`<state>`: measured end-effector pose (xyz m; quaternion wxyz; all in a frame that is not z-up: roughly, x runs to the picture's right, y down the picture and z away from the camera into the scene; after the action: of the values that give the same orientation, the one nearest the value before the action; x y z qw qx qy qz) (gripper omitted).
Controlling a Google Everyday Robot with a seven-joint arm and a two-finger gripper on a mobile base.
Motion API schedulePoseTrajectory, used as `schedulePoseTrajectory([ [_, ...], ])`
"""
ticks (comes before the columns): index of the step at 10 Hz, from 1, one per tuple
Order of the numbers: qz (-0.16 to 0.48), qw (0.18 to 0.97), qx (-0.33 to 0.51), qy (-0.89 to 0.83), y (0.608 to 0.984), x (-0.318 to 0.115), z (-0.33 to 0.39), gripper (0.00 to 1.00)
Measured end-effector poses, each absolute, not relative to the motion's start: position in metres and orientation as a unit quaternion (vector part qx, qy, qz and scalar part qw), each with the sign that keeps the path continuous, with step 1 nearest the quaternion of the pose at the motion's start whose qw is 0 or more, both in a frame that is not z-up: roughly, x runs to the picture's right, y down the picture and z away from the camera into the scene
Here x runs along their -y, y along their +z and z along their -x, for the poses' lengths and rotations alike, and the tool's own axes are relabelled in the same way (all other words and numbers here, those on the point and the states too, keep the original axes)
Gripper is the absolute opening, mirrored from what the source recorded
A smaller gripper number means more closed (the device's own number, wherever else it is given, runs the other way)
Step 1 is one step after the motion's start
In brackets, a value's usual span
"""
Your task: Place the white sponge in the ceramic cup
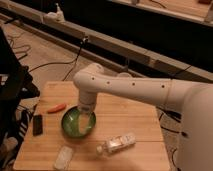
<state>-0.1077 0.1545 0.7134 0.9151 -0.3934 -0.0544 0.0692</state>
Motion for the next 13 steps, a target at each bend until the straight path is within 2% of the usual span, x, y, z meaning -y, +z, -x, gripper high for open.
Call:
schedulePoseTrajectory([
  [2, 0.362, 0.928, 0.083, 0.022, 0.723, -0.167, 0.145, 0.8],
  [5, 0.354, 0.925, 0.136, -0.024, 0.718, -0.19, 0.19, 0.8],
  [9, 0.411, 0.879, 0.232, -0.072, 0.681, -0.236, 0.238, 0.8],
  [13, 0.414, 0.876, 0.233, -0.077, 0.68, -0.239, 0.238, 0.8],
])
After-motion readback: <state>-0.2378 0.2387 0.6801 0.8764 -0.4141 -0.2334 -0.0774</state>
